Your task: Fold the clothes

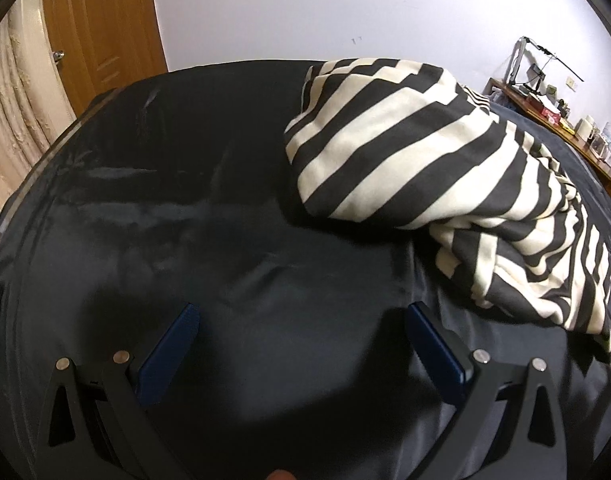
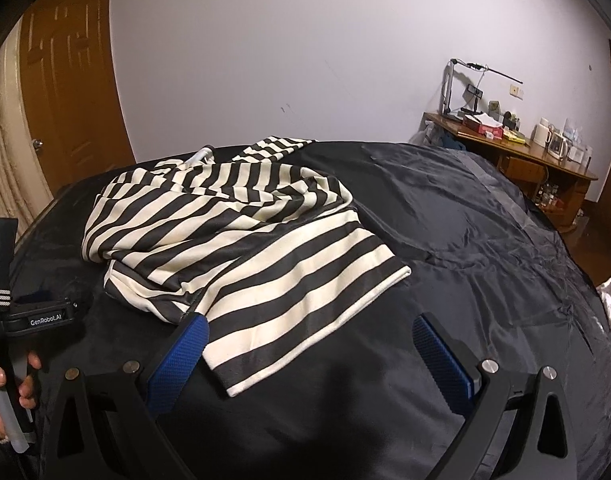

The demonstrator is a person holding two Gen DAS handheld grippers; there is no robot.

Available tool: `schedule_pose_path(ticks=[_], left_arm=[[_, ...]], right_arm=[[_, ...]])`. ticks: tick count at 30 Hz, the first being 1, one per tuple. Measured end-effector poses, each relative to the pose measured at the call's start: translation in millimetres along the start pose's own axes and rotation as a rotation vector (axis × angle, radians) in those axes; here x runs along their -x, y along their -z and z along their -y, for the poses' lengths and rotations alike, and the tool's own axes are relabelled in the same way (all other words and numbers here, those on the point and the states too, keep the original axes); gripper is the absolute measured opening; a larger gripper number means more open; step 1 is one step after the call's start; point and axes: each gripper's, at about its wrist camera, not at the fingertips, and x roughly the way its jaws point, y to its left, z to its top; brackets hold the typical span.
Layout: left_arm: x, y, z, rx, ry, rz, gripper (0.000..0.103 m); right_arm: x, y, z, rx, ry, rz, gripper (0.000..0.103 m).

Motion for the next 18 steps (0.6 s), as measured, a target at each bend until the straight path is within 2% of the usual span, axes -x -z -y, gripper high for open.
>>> schedule_pose_path(ticks=[6,9,18], left_arm=[[-1,4,2,0.000,-0.008,0.000,0.103],[-3,-6,8,0.000,-0.007,-0.004,0.103],[1,-12,0,0.013,-0.012,-0.037,0.103]], right_arm=[[-3,-1,4,0.000,0.012,-0.013,0.103],[-5,-1,5,0.002,0.014,-0.022,0.103],[-8,1,9,-0.018,-0.026,-0.036,0.103]])
